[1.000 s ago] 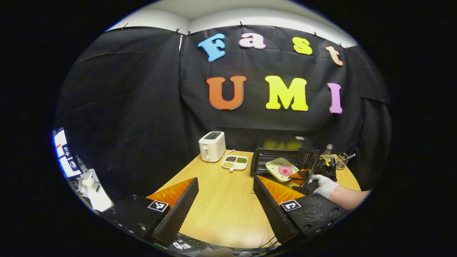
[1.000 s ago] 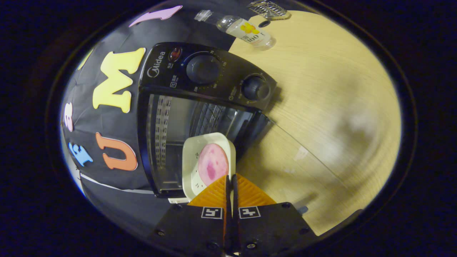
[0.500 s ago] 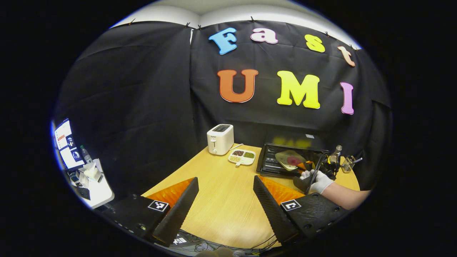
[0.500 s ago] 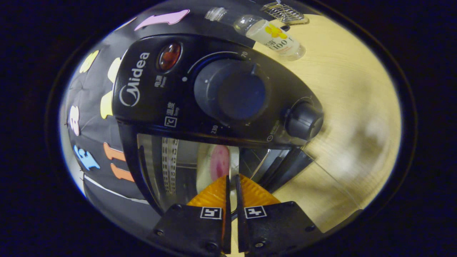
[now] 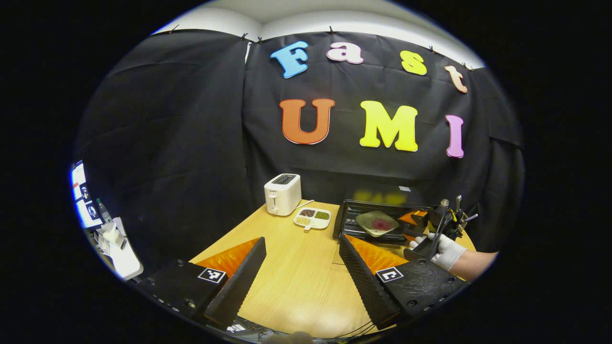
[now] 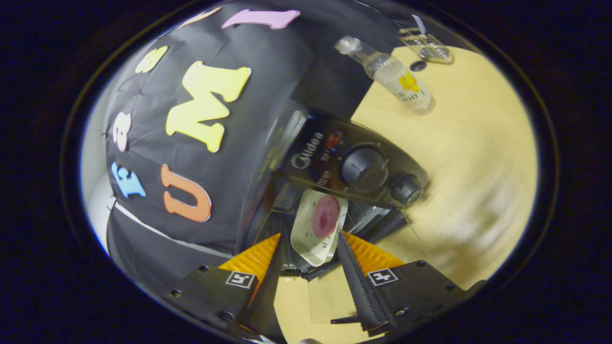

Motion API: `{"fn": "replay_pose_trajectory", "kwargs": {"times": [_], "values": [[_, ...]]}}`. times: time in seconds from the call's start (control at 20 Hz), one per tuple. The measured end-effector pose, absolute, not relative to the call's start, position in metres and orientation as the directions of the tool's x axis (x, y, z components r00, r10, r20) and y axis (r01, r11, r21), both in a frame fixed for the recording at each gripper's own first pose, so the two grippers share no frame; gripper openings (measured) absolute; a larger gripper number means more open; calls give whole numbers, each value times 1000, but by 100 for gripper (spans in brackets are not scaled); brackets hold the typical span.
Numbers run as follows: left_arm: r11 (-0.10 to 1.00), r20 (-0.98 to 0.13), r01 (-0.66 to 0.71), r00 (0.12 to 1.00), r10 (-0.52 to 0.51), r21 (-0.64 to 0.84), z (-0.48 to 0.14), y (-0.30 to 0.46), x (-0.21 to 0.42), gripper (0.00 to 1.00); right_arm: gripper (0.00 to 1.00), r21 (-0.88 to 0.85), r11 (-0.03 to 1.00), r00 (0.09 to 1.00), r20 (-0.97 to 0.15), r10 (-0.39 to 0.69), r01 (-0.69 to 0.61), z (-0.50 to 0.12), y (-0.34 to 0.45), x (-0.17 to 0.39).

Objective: Open the electric oven with the left hand, put the food in, and close the electric oven.

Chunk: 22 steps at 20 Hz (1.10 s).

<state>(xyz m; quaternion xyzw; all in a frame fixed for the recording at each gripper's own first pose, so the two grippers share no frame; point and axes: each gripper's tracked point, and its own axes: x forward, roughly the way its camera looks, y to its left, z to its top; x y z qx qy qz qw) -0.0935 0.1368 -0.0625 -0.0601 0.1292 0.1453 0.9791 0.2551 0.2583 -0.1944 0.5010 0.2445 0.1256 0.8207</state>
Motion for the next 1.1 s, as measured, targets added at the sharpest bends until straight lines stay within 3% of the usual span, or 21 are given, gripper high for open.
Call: {"fn": "replay_pose_trajectory", "kwargs": {"times": [0.05, 0.1, 0.15, 0.55, 0.75, 0.8, 0.85, 1.0, 1.1], "values": [[955, -264, -286, 930, 257, -75, -63, 136, -91, 98, 85, 876, 483, 850, -264, 456, 14, -185, 255, 244], [960, -256, -273, 935, 247, -69, -63, 135, -90, 98, 85, 862, 506, 853, -257, 455, -10, -176, 248, 232], [963, -249, -262, 939, 238, -66, -62, 133, -87, 98, 99, 845, 534, 858, -251, 448, -32, -168, 239, 221], [991, -206, -126, 972, 112, -52, -67, 93, -75, 98, 100, 492, 859, 940, -205, 273, -142, -122, 143, 147], [997, -199, -67, 978, 62, -23, -71, 54, -64, 99, 100, 313, 937, 961, -174, 214, -152, -108, 85, 101], [998, -199, -62, 978, 57, -18, -73, 43, -61, 98, 94, 262, 953, 965, -166, 201, -153, -106, 69, 87], [998, -202, -59, 978, 55, -15, -75, 34, -59, 98, 100, 214, 965, 968, -163, 189, -153, -104, 54, 74], [997, -230, -71, 971, 70, 3, -88, 9, -59, 97, 94, 114, 980, 968, -172, 184, -166, -100, 21, 37], [996, -252, -83, 964, 87, 24, -101, -4, -62, 97, 100, 87, 978, 964, -173, 201, -188, -98, 8, 20]]}}
